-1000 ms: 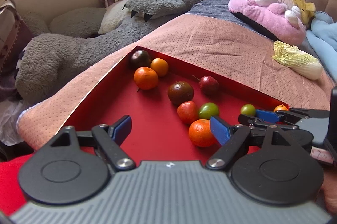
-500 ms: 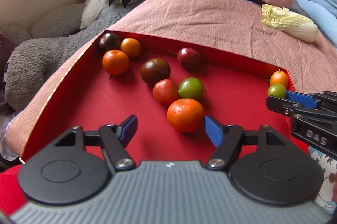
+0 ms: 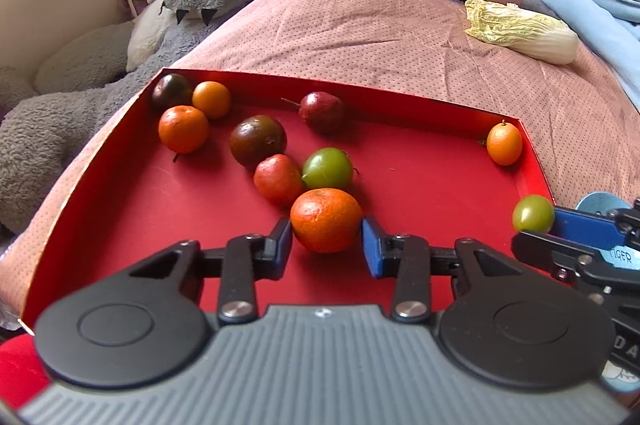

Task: Organize fruits
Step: 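Grasp a green tomato with the right gripper while the left gripper grasps a large tangerine, then lift both held fruits and carry them over the blue cartoon plate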

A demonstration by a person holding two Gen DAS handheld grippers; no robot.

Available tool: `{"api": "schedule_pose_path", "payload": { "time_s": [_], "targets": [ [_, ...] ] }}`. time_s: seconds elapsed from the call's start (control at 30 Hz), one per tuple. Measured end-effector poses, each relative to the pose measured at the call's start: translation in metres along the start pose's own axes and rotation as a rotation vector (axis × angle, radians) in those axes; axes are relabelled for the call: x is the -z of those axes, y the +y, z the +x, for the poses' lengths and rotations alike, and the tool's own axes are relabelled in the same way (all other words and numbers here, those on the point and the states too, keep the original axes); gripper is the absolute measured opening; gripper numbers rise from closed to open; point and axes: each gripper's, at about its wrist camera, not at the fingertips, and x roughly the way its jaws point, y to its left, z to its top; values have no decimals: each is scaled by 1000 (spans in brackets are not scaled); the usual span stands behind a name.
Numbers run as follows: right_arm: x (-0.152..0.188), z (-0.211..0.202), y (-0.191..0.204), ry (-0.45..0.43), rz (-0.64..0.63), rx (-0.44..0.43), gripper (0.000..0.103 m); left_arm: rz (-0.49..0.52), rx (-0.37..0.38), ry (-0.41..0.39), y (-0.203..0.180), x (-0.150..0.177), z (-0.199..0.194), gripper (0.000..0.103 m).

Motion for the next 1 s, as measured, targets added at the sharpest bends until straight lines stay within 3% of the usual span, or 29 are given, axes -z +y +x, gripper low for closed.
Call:
{"api": "schedule_pose_path", "payload": {
  "time_s": [0.4, 0.67, 0.8, 1.0],
  "targets": [
    [8, -15, 7, -2, -4, 5, 33, -25, 3, -46, 4, 2, -19, 40],
    [-13, 36, -12, 55, -13, 56, 34, -40, 8, -47, 8, 3, -20, 40],
    [-26, 55, -14, 57, -19, 58, 34, -95, 8, -31, 17, 0, -15, 40],
    [-48, 84, -14, 62, 10, 78, 34, -85, 24, -21, 14, 0, -12, 40]
  ]
}}
